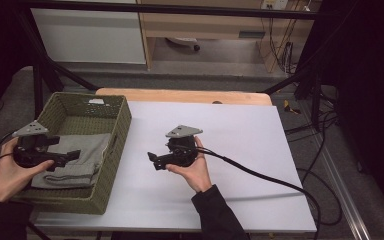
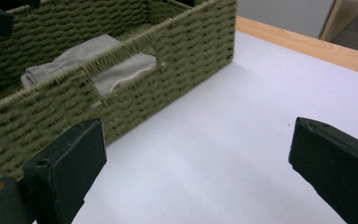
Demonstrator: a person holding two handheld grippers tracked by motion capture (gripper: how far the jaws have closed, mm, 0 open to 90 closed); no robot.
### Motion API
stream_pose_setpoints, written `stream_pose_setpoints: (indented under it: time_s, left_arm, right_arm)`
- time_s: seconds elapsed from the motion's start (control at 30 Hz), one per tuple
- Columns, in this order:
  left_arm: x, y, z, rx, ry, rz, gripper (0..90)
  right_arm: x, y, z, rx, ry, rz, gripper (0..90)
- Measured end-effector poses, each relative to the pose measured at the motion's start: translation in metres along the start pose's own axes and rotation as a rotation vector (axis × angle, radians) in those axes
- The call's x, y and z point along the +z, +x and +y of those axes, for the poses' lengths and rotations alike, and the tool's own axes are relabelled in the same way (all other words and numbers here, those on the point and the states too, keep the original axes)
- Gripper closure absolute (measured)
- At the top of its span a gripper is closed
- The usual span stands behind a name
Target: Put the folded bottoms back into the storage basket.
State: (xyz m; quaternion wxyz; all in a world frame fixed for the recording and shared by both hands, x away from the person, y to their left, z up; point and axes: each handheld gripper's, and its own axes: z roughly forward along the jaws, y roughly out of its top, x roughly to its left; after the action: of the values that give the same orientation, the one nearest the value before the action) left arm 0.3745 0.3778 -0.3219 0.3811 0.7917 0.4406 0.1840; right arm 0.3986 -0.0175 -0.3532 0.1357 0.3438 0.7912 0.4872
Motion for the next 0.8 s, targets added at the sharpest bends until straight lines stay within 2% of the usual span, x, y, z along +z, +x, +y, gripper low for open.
stream_pose_setpoints:
  time_s: [0.13,0.17,0.23,0.4,0.73,0.8]
  left_arm:
    - [0.008,-0.009,0.002,0.015,-0.002,-0.026,4.8]
    - [0.01,-0.012,0.002,0.022,0.004,-0.034,4.8]
    - [0.014,-0.016,0.003,0.032,0.007,-0.042,4.8]
    - [0.024,-0.028,0.004,0.052,0.013,-0.07,4.7]
    - [0.038,-0.041,0.003,0.085,0.012,-0.106,4.2]
    - [0.04,-0.044,0.002,0.096,0.015,-0.112,3.9]
  right_arm:
    - [-0.009,-0.01,-0.006,0.004,0.003,-0.009,4.6]
    - [-0.017,-0.018,-0.012,0.002,0.007,-0.009,3.8]
    - [-0.019,-0.021,-0.014,0.005,0.008,-0.008,3.6]
    - [-0.038,-0.042,-0.031,0.022,0.015,-0.014,2.9]
    - [-0.063,-0.069,-0.055,0.027,0.03,-0.016,2.2]
    - [-0.072,-0.077,-0.065,0.021,0.041,-0.014,2.0]
